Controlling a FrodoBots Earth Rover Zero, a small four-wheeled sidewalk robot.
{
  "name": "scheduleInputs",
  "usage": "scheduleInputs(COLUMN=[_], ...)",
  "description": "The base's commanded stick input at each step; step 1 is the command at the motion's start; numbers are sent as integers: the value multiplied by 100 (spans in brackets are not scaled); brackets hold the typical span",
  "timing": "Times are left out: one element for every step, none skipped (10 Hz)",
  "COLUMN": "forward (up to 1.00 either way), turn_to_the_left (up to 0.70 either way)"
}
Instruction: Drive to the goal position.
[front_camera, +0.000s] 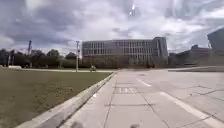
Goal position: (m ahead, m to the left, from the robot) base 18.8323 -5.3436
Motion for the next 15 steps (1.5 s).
scheduleInputs(forward=[70,70,70,70,70,70,70,70,70,70,70,70,70,70,70], turn_to_the_left=[0,0,0,0,0,0,0,0,0,0,0,-10,-32,-32,-32])
